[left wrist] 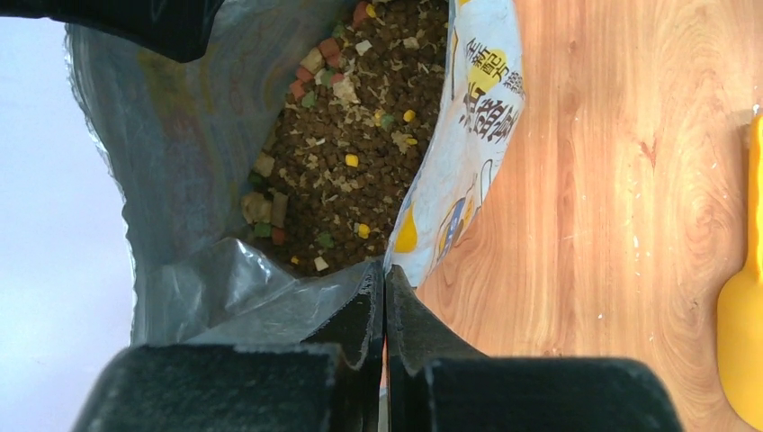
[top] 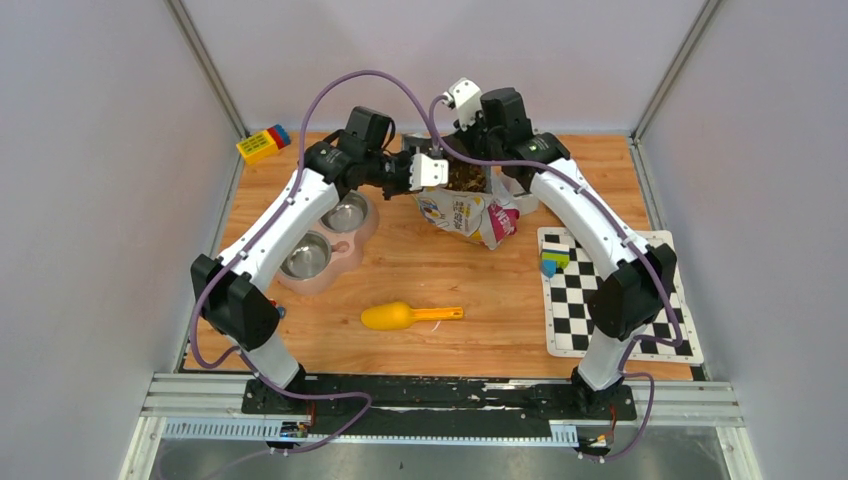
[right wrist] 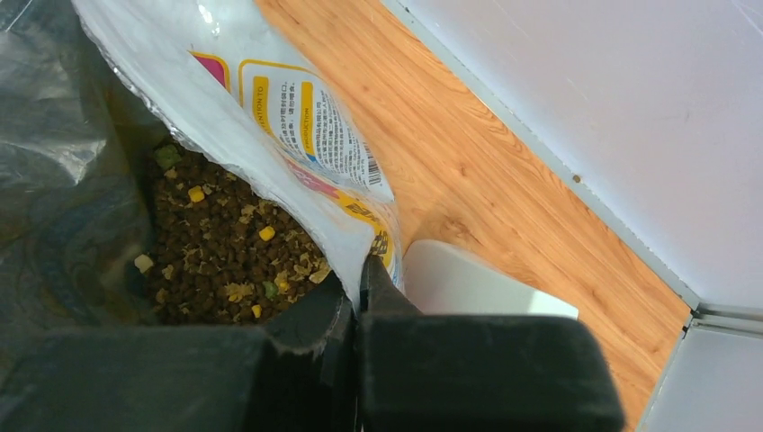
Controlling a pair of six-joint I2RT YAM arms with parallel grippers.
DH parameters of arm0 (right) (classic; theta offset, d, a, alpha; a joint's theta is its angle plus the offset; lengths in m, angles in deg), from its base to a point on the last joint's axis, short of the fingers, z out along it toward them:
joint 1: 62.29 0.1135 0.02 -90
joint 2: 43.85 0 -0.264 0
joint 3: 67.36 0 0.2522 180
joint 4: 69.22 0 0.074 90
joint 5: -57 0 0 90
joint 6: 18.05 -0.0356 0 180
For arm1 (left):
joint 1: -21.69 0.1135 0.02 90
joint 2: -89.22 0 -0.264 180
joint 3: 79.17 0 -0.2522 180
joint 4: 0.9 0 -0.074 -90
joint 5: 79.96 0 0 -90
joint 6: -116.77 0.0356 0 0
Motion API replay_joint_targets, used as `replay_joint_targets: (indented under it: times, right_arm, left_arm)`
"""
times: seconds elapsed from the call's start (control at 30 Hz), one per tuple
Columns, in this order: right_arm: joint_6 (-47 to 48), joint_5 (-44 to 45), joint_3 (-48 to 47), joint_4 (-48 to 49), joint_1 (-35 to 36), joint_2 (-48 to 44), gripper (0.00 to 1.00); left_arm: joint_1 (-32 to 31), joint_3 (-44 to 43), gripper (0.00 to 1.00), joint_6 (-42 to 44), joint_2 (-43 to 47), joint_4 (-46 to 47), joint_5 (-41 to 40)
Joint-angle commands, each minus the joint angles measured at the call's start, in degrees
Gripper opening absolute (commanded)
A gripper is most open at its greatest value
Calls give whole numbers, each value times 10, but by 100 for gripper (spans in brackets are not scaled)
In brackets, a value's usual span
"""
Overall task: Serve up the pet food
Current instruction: Open the pet food bag at the center of the board.
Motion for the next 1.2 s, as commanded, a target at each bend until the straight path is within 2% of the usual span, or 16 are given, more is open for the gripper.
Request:
replay_joint_targets:
  times: [0.0, 0.13, 0.2, 0.23, 0.3, 0.33, 0.37, 0.57, 0.63, 0.67, 0.7, 0.87, 1.17]
  right_arm:
    - [-8, -14, -19, 73, 7, -38, 0]
    - [-3, -8, -40, 64, 8, -31, 0]
    - [-2, -9, -49, 52, 11, -26, 1]
    - [-1, -7, -52, 46, 13, -24, 7]
    - [1, -6, -52, 41, 18, -23, 19]
    - [2, -4, -51, 40, 20, -23, 25]
    - [3, -2, -51, 39, 21, -22, 28]
    - [14, 15, -60, 38, 25, -16, 38]
    - [19, 21, -62, 38, 25, -13, 41]
    - [21, 23, -63, 38, 25, -12, 43]
    - [22, 25, -64, 38, 25, -11, 45]
    - [29, 33, -73, 38, 25, -7, 58]
    - [35, 45, -110, 36, 25, -14, 69]
  left_arm:
    - [4, -1, 0, 4, 22, 3, -16]
    - [4, -7, 0, -10, 19, 13, -19]
    - [4, -7, 12, -15, 18, 16, -19]
    - [4, -7, 27, -16, 18, 16, -20]
    - [4, -6, 44, -19, 17, 20, -20]
    - [4, -6, 48, -19, 17, 21, -21]
    - [4, -6, 56, -22, 16, 22, -21]
    - [4, -15, 73, -31, 10, 26, -19]
    - [4, -17, 82, -35, 9, 28, -17]
    - [4, -18, 93, -37, 9, 29, -17]
    - [4, -20, 96, -41, 9, 32, -17]
    - [4, -27, 100, -65, 9, 45, -23]
    - [5, -86, 100, -123, 28, 21, -9]
